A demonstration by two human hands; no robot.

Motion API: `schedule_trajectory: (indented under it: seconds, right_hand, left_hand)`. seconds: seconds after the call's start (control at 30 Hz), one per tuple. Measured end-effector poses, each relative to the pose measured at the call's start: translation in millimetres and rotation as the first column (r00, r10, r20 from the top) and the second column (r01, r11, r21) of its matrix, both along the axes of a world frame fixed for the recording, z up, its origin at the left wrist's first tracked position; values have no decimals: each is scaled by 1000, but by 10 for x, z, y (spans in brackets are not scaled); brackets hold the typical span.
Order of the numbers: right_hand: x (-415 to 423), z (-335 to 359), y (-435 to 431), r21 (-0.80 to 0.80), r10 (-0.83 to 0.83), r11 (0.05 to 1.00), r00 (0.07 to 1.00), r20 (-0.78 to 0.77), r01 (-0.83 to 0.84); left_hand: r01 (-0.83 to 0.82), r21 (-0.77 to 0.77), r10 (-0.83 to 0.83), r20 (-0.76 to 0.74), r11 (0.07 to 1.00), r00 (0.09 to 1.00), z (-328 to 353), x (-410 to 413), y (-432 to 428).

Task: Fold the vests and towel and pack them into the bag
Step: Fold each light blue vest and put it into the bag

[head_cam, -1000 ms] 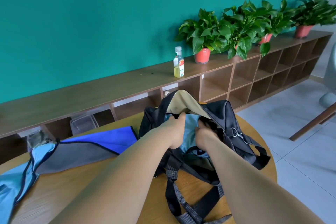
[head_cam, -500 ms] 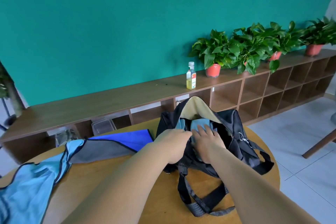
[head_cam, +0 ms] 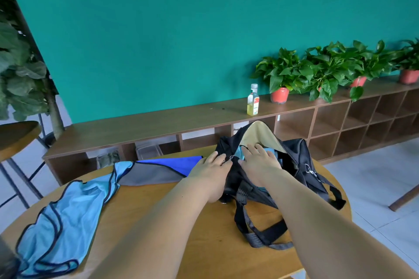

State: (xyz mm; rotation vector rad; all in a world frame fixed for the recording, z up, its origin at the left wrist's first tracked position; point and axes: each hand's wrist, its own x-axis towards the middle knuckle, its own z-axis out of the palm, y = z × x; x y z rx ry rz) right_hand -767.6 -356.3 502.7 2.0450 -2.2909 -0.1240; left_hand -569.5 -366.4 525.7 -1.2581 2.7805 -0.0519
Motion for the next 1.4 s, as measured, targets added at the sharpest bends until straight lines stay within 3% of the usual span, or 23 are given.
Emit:
schedule_trajectory:
  seconds: [0.33,0.67,0.83,1.13,1.3,1.4]
  right_hand:
    - [1136,192,216,-84,154,986,975,159,-142]
    - [2221,-14,241,56,259,961,953,159,-271]
    - [2792,-171,234,93,326,931,916,232,-354]
    - [3404,-702,204,188,417,858,861,292,-479]
    - [3523,-1162,321,123,425,858,823,375,-499]
    - [3524,-1487,509,4,438,881,820,369,-473]
  left_hand:
    - [-167,-47,168,6,985,986,0,881,414]
    - [-381,5,381,-43,925,924,-259,2019,615]
    - [-471,30,471,-30,882,881,-565,2622,621]
    - [-664,93,666,9,742,745,-1293,3432,651]
    - [-718,90,723,-128,690,679,-1608,3496,801]
    - [-643,-42,608,-284,764,741,-1706,3371,932]
